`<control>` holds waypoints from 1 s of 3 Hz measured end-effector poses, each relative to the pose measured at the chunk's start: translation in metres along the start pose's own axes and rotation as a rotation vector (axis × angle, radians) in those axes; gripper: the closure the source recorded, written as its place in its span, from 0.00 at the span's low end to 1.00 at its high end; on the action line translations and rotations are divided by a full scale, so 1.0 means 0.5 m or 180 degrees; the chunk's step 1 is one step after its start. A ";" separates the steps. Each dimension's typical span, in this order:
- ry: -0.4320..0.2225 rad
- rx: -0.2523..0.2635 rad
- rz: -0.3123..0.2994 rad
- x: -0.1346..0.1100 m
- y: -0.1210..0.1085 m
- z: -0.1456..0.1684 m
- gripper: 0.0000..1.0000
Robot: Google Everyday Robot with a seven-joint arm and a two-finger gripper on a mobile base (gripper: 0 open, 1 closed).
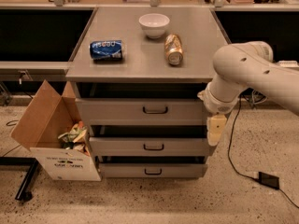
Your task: Open top drawer
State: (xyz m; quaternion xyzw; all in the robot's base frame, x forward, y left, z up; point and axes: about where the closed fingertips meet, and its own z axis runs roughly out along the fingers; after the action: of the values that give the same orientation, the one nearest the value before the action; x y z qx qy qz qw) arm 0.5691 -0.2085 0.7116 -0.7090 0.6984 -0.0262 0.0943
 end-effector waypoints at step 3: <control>-0.0011 -0.0025 0.0144 0.000 -0.056 0.055 0.00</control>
Offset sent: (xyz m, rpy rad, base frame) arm 0.0350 0.0024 -0.0184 0.0091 -0.0053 -0.0523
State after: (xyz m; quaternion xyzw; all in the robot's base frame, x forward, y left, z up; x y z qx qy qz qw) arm 0.6012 -0.2055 0.6895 -0.6935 0.7141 -0.0202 0.0933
